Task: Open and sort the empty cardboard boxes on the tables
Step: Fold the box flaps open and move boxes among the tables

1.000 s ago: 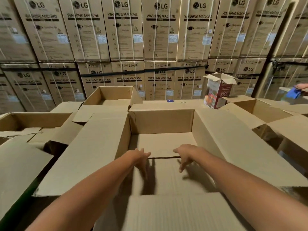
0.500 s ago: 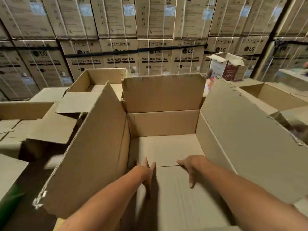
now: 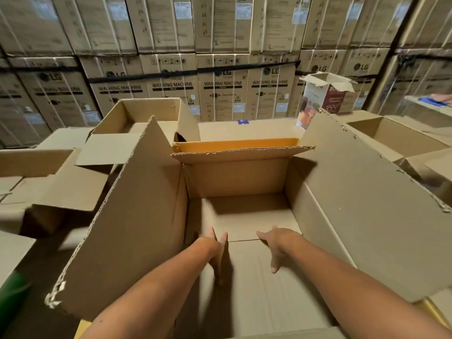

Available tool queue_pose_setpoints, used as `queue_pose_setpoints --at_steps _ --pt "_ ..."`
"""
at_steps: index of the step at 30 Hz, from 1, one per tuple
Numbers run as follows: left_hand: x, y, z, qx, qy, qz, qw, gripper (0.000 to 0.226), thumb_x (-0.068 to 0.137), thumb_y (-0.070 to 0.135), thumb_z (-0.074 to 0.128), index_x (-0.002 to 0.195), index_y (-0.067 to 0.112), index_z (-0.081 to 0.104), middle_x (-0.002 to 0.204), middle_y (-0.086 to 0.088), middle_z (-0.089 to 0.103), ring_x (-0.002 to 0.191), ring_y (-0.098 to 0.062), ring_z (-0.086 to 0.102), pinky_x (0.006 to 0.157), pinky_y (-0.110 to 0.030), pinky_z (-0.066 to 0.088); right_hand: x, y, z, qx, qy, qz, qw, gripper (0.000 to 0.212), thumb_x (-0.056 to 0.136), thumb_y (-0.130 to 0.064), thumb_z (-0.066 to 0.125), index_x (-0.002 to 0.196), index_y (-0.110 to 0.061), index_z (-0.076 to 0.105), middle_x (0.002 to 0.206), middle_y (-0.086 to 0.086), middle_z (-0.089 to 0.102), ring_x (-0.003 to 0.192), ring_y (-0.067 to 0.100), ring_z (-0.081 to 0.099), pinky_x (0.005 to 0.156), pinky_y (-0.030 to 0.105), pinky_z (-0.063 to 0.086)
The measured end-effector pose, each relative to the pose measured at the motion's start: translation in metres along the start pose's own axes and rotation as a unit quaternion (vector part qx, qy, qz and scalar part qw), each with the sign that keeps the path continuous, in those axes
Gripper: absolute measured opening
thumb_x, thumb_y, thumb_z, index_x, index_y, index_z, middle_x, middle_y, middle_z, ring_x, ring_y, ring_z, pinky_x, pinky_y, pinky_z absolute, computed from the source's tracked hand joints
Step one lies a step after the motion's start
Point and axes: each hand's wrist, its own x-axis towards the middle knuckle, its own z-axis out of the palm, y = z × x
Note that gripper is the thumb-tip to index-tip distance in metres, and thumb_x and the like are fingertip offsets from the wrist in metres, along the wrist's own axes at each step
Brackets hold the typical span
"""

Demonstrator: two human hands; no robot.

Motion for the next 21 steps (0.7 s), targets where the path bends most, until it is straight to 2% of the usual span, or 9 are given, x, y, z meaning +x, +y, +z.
queue_pose_setpoints --at_steps 2,4,6,8,10,13,15,17,21 --pt "-0.003 -0.008 -0.01 -0.027 0.02 0.017 0.999 0.136 0.065 0.063 0.082 0.157 0.027 -0.012 0.165 -0.017 -0.005 0.147 -0.041 0.025 0.115 -0.05 0.033 -0.002 0.0 -0.008 0.028 0.008 -0.018 0.999 0.122 0.069 -0.04 0.089 0.16 -0.028 0.01 0.161 0.006 0.03 0.143 0.03 0.038 0.111 0.042 0.039" --pt "-0.01 -0.016 -0.022 -0.055 0.06 0.032 0.996 0.132 0.061 0.064 0.084 0.158 0.022 0.005 0.162 -0.013 0.021 0.144 -0.033 0.035 0.114 -0.046 0.036 -0.007 -0.007 -0.016 0.045 0.043 -0.03 0.998 0.122 0.065 -0.043 0.091 0.159 -0.025 0.016 0.159 0.008 0.035 0.139 0.031 0.042 0.11 0.043 0.04" --pt "-0.019 -0.022 -0.033 -0.068 0.104 0.026 0.992 0.131 0.064 0.062 0.083 0.159 0.019 0.004 0.162 -0.016 0.018 0.147 -0.035 0.026 0.117 -0.047 0.031 -0.013 -0.015 -0.025 0.053 0.094 -0.031 0.994 0.127 0.064 -0.045 0.091 0.159 -0.029 0.008 0.164 0.016 0.019 0.142 0.036 0.038 0.112 0.045 0.039" --pt "-0.03 -0.03 -0.05 -0.071 0.164 0.013 0.984 0.119 0.075 0.054 0.079 0.159 0.017 0.003 0.162 -0.022 0.012 0.148 -0.042 0.017 0.118 -0.05 0.026 -0.025 -0.019 -0.04 0.048 0.149 -0.026 0.987 0.124 0.071 -0.047 0.086 0.159 -0.033 -0.002 0.166 0.017 0.003 0.144 0.041 0.032 0.112 0.048 0.038" --pt "-0.049 -0.039 -0.076 -0.074 0.237 0.007 0.969 0.097 0.084 0.046 0.072 0.157 0.015 0.015 0.157 -0.023 0.023 0.143 -0.044 0.027 0.115 -0.052 0.032 -0.039 -0.018 -0.064 0.038 0.219 -0.031 0.975 0.111 0.082 -0.045 0.077 0.159 -0.03 -0.001 0.165 0.018 0.006 0.144 0.043 0.028 0.109 0.051 0.039" --pt "-0.078 -0.055 -0.12 -0.05 0.329 0.003 0.943 0.072 0.089 0.04 0.063 0.149 0.015 0.031 0.144 -0.017 0.04 0.133 -0.038 0.039 0.106 -0.053 0.041 -0.058 -0.008 -0.113 0.033 0.32 -0.027 0.946 0.093 0.09 -0.042 0.068 0.159 -0.026 0.007 0.161 0.016 0.021 0.142 0.04 0.029 0.107 0.053 0.042" --pt "-0.087 -0.066 -0.143 -0.025 0.365 -0.011 0.93 0.067 0.089 0.035 0.063 0.147 0.015 0.034 0.144 -0.016 0.036 0.134 -0.038 0.035 0.103 -0.054 0.043 -0.066 -0.001 -0.146 0.031 0.352 -0.018 0.935 0.089 0.091 -0.04 0.066 0.159 -0.027 0.009 0.164 0.015 0.014 0.143 0.039 0.027 0.108 0.053 0.041" --pt "-0.085 -0.077 -0.16 -0.004 0.384 -0.023 0.923 0.063 0.092 0.027 0.061 0.147 0.014 0.033 0.153 -0.019 0.023 0.141 -0.041 0.024 0.104 -0.057 0.041 -0.067 0.004 -0.172 0.025 0.36 -0.008 0.933 0.087 0.092 -0.039 0.065 0.159 -0.028 0.01 0.166 0.013 0.003 0.144 0.04 0.025 0.107 0.052 0.041" --pt "-0.068 -0.096 -0.182 0.002 0.381 -0.026 0.924 0.065 0.094 0.028 0.058 0.151 0.015 0.029 0.163 -0.021 0.003 0.15 -0.043 0.008 0.111 -0.059 0.035 -0.056 0.011 -0.197 0.026 0.358 0.006 0.934 0.084 0.093 -0.032 0.064 0.159 -0.026 0.012 0.167 0.013 0.001 0.146 0.039 0.025 0.109 0.05 0.041"
